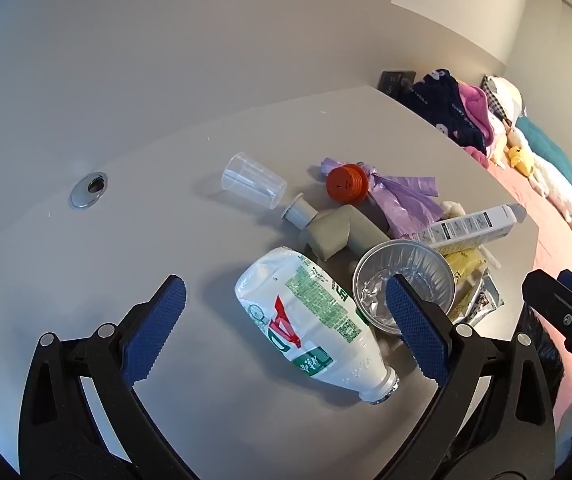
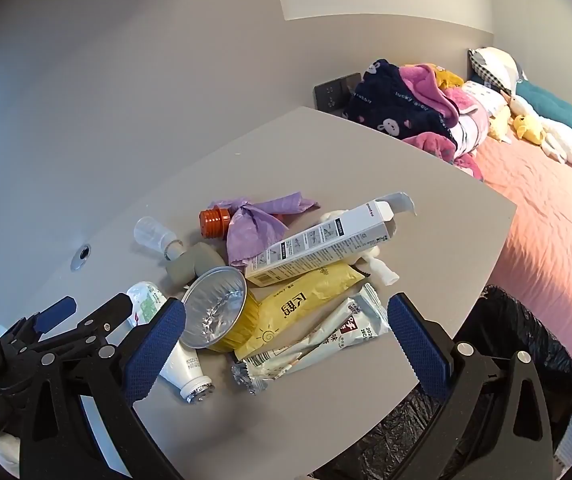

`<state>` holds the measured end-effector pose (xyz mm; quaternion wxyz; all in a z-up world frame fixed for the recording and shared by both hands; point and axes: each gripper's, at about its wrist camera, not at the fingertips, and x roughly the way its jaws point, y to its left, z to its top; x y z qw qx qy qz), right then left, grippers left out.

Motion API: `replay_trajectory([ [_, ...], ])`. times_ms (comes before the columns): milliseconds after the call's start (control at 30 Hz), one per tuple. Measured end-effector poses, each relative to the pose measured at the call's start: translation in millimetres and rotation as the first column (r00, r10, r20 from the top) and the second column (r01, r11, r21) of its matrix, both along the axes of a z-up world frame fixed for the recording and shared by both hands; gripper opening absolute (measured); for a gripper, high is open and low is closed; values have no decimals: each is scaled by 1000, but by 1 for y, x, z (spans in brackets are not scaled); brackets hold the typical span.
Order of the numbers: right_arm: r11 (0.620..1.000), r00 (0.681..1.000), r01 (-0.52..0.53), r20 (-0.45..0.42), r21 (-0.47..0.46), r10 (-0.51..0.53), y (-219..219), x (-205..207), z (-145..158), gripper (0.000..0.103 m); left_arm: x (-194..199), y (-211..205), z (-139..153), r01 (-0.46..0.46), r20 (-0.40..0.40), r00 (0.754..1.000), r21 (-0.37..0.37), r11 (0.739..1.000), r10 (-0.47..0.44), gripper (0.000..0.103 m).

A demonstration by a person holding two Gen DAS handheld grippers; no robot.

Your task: Collect trash

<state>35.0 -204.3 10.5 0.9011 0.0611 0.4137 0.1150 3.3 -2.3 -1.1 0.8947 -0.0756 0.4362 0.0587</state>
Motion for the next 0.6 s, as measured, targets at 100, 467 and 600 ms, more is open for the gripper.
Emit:
replay_trajectory([
  [100,1000,1000,3,2,-1,-3,-1,-1,1,101,1,-1,1,2,-2,1000,0,1000,-2,97],
  [467,1000,1000,9,4,1,-9,-3,0,2,101,1,-2,0,-1,2,1000,2,1000,1,97],
  [600,1000,1000,8,4,1,-8,-3,1,2,101,2,-2,0,-2,0,1000,2,1000,2,97],
])
